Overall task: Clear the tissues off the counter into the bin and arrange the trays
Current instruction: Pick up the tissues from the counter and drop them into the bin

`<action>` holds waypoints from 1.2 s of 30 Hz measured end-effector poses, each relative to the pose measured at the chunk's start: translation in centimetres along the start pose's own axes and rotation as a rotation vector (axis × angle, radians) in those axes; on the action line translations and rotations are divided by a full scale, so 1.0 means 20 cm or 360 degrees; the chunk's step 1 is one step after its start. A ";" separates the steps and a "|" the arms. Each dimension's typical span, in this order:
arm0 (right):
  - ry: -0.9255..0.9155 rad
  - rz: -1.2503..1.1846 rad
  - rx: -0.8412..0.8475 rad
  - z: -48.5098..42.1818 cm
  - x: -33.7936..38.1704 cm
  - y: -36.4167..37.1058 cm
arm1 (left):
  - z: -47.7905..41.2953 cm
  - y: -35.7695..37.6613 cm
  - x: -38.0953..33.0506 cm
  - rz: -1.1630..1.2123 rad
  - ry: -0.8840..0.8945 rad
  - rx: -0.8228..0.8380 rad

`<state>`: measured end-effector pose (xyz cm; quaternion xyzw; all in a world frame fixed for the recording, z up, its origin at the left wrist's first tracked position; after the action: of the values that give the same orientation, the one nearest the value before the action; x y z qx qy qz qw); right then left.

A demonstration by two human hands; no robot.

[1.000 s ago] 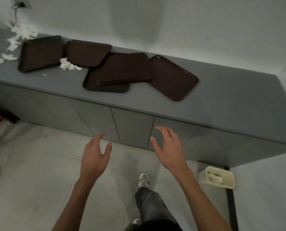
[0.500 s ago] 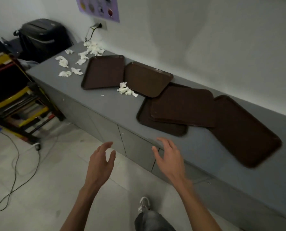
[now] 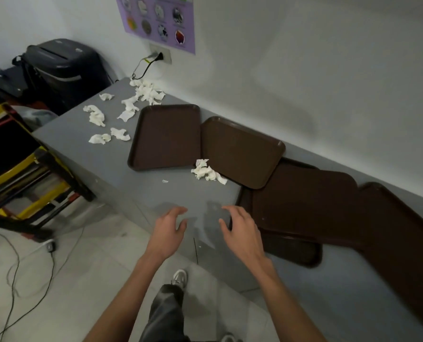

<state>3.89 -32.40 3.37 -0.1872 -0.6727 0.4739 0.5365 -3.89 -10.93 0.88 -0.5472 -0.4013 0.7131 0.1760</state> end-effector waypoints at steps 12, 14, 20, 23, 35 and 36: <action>0.0315 0.0210 -0.0087 -0.77 0.16 0.25 | -0.94 0.16 -0.12 -0.0284 0.0490 0.0508; 0.0423 0.0210 -0.0083 -0.84 0.13 0.27 | -1.00 0.22 -0.16 -0.0341 0.0566 0.0544; 0.0642 0.0118 -0.0178 -0.82 0.02 0.26 | -1.02 0.45 -0.06 -0.0492 0.0755 0.0687; 0.0681 -0.0012 -0.0216 -0.72 -0.03 0.25 | -0.95 0.39 0.00 -0.0334 0.0787 0.0634; 0.0518 0.0206 -0.0045 -0.86 0.00 0.56 | -0.94 -0.27 0.18 0.0641 -0.0037 0.0173; 0.0497 0.0243 0.0019 -0.90 0.01 0.61 | -0.94 -0.30 0.16 0.0707 -0.0041 0.0168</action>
<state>16.82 -18.59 -7.20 -0.3059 -0.5622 0.4825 0.5979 11.21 2.20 1.91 -0.6031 -0.2353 0.7612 0.0379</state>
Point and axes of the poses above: each hand's wrist, its own z-axis away from the middle knuckle, its own y-axis out of the palm, x = y × z, the point moved 9 cm from there along -z, towards the middle knuckle, and after that the axes turned 1 degree about -y, right-handed, at the moved point
